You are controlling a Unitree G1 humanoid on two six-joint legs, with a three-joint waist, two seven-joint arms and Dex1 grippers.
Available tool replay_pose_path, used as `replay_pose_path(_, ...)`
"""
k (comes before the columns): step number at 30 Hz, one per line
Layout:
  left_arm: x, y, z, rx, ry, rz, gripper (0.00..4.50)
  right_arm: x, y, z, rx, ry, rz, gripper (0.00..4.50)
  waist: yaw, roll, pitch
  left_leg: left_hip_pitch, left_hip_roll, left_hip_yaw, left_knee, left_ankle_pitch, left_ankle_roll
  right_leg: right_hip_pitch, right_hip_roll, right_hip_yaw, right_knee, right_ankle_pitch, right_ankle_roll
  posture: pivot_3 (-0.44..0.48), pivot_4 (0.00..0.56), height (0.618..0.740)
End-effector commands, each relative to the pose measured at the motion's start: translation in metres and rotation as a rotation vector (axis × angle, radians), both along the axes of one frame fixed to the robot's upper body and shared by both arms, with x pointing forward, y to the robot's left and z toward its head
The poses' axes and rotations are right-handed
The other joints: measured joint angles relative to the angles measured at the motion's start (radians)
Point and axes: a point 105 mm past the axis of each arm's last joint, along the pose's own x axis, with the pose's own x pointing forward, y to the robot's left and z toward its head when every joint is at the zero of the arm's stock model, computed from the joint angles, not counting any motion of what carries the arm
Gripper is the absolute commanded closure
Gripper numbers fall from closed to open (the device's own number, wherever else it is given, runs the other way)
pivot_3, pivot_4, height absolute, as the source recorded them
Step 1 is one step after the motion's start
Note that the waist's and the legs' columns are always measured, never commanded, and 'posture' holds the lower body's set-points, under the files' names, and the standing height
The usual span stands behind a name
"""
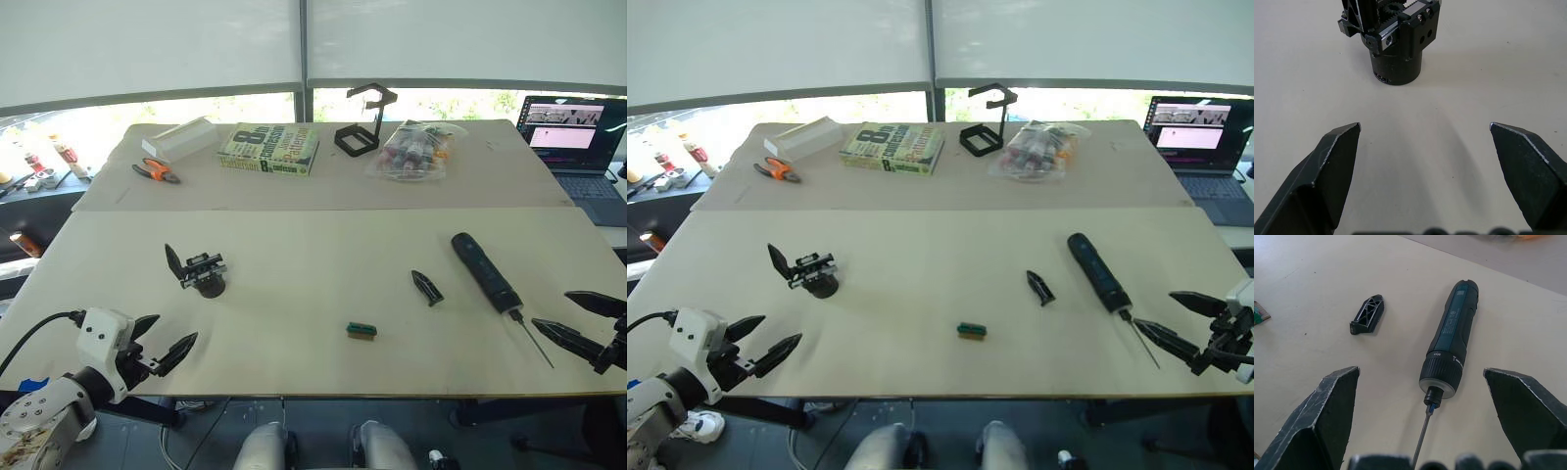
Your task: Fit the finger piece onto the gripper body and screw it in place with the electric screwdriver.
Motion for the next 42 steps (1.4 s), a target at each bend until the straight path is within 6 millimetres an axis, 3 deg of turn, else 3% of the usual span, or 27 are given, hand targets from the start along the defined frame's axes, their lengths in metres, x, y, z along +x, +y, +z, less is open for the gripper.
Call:
replay_pose_path(1,0.002,0.002,0.011,0.009,-0.049,-0.001,0.01,0.003,-0.004,0.012,-0.029,-0.056,-0.009,0.0,0.0,0.0,0.0,0.0,0.0,0.0,0.0,0.0,0.0,0.0,0.0,0.0,0.0,0.0,0.0,0.0,0.15,0.74)
replay_pose_path(4,0.007,0.004,0.012,0.006,-0.058,0.013,0.01,0.011,0.006,0.02,-0.049,-0.095,0.026,0.0,0.0,0.0,0.0,0.0,0.0,0.0,0.0,0.0,0.0,0.0,0.0,0.0,0.0,0.0,0.0,0.0,0.15,0.74)
replay_pose_path(11,0.025,0.017,0.011,0.001,-0.132,0.107,0.01,0.024,0.088,0.045,-0.017,-0.162,0.337,0.0,-0.01,0.0,0.0,0.0,0.001,0.0,0.0,0.0,0.0,0.0,0.001,0.0,0.001,0.002,0.003,0.0,0.15,0.74)
replay_pose_path(19,0.047,0.013,-0.003,-0.014,-0.14,0.112,0.01,0.017,0.142,0.05,0.035,-0.123,0.57,0.0,0.003,-0.001,-0.002,0.0,0.0,0.0,0.001,0.001,0.002,0.0,-0.001,-0.001,0.0,0.002,0.002,0.0,0.15,0.74)
replay_pose_path(24,0.061,-0.001,-0.009,-0.027,-0.154,0.127,0.01,0.021,0.153,0.054,0.052,-0.144,0.591,0.0,0.002,-0.004,-0.003,-0.001,0.0,0.0,0.001,0.002,0.003,0.0,-0.002,-0.001,0.0,0.003,0.001,0.0,0.15,0.74)
replay_pose_path(31,0.073,-0.023,-0.02,-0.071,-0.186,0.334,0.01,0.022,0.156,0.057,0.064,-0.164,0.565,0.0,0.002,-0.005,-0.003,-0.001,0.0,-0.001,0.002,0.002,0.003,0.001,-0.002,-0.001,0.001,0.007,-0.005,0.0,0.15,0.74)
replay_pose_path(42,0.094,-0.037,-0.022,-0.075,-0.233,0.481,0.01,0.021,0.161,0.063,0.081,-0.177,0.558,0.0,0.002,-0.006,-0.003,-0.001,0.0,-0.001,0.003,0.002,0.003,0.002,0.002,-0.002,0.001,0.007,-0.004,0.0,0.15,0.74)
